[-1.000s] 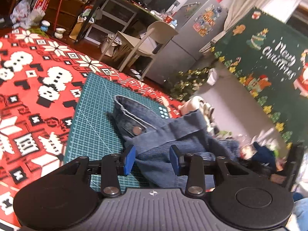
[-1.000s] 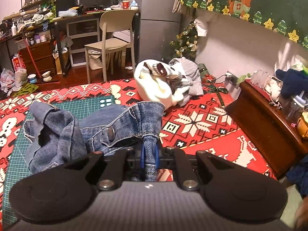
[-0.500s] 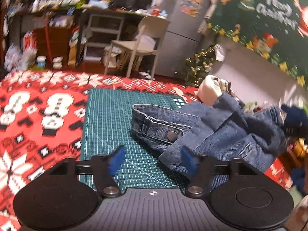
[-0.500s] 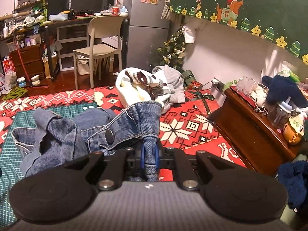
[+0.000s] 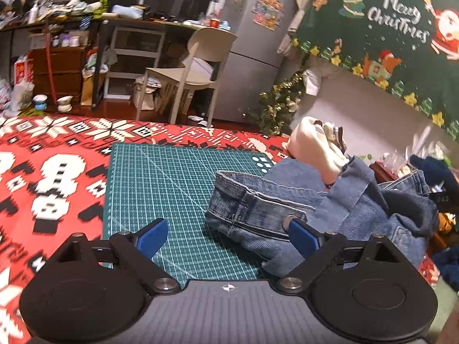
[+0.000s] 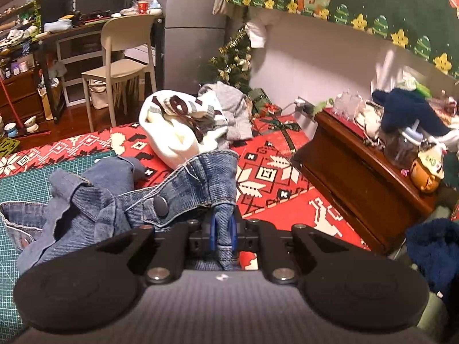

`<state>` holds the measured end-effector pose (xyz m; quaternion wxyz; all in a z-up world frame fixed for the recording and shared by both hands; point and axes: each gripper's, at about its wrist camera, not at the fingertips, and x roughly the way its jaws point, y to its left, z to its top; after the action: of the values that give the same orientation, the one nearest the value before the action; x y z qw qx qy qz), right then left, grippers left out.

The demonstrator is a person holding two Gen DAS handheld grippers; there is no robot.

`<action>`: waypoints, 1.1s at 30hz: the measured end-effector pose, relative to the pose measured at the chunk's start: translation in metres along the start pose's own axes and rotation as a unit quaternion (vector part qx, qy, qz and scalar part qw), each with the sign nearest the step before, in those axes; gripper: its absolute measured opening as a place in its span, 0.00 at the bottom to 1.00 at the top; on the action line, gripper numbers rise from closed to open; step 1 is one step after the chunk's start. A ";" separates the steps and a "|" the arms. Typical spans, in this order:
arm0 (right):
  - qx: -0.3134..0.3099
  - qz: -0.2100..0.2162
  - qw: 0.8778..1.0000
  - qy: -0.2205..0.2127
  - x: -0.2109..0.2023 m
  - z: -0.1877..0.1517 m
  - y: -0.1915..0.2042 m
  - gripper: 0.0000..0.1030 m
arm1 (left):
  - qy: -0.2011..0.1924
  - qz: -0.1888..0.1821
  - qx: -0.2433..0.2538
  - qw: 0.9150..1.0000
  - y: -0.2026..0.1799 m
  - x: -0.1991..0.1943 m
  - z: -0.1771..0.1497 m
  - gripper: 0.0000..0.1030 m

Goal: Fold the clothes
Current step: 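Lift the jeans by the waistband with both grippers, spreading them apart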

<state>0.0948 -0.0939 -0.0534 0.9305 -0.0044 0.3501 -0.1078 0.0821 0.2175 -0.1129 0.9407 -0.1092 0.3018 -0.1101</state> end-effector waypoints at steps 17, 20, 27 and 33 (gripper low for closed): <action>0.033 0.013 0.999 0.038 0.030 -0.001 -0.004 0.11 | 0.040 -0.107 -0.024 0.993 0.021 0.068 0.008 0.59; 0.057 0.028 0.997 0.052 0.035 0.000 -0.010 0.11 | 0.034 -0.099 -0.024 0.994 0.018 0.068 0.008 0.46; 0.110 0.058 0.990 0.072 0.040 -0.001 -0.024 0.14 | 0.002 -0.065 0.018 0.998 -0.005 0.055 0.013 0.30; 0.102 0.058 0.992 0.038 0.023 -0.002 -0.020 0.09 | -0.034 -0.047 0.015 0.998 -0.016 0.029 0.018 0.26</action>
<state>0.1069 -0.1181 -0.0682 0.9168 0.1154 0.3718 -0.0886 0.1134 0.1970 -0.1099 0.9456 -0.1131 0.2628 -0.1550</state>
